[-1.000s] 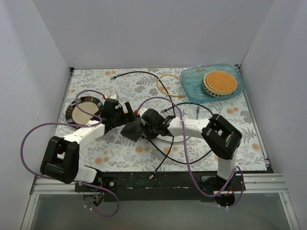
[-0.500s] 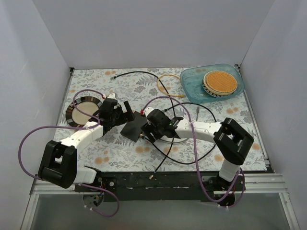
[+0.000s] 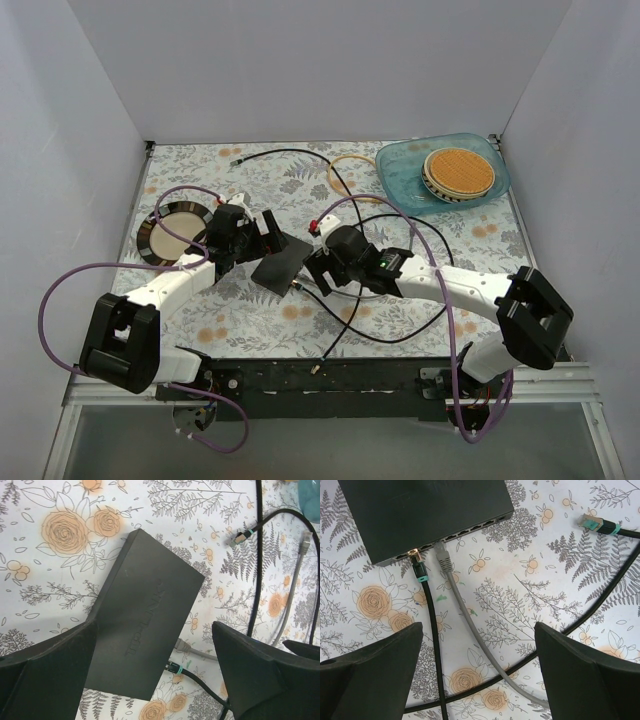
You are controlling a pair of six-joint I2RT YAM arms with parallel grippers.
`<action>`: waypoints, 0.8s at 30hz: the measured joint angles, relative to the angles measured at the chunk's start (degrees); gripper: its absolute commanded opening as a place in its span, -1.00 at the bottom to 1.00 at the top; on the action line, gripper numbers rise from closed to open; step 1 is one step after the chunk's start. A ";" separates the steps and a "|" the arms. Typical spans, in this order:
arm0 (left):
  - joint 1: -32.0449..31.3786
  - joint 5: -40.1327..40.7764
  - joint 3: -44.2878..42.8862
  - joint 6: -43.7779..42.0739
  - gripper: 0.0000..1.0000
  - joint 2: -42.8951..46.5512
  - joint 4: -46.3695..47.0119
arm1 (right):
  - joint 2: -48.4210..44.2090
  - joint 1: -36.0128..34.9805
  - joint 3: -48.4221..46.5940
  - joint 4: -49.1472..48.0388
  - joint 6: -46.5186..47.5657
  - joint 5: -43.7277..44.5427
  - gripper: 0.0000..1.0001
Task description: Insert the plug into the switch port
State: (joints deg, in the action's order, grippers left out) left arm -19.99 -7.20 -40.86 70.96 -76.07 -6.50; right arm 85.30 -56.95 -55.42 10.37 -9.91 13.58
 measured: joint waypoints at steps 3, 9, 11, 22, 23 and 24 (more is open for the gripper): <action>0.00 -1.49 0.07 -0.07 0.96 0.02 0.68 | -0.28 0.44 0.04 0.04 -0.83 1.36 0.97; 0.00 -3.30 0.09 -0.11 0.96 0.02 1.03 | -0.31 2.03 0.11 0.87 -2.78 4.39 0.90; 0.00 -3.80 0.09 -0.11 0.96 0.02 1.07 | -0.31 2.58 0.11 1.79 -3.41 5.07 0.89; 0.00 -7.04 0.15 -0.09 0.96 0.02 2.29 | -1.27 3.39 2.25 3.82 -3.48 3.80 0.69; 0.00 -7.80 0.35 -0.09 0.97 0.02 2.73 | -1.88 3.39 3.32 3.41 -2.93 2.21 0.69; 0.00 -8.98 0.74 -0.09 0.96 0.02 3.50 | -2.71 3.43 4.66 2.73 -1.81 -0.22 0.69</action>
State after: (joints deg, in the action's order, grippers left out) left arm -19.99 -16.19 -40.12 70.87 -76.05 -3.01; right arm 82.59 -53.52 -50.76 13.10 -11.73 13.37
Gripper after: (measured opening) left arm 0.982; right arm 0.854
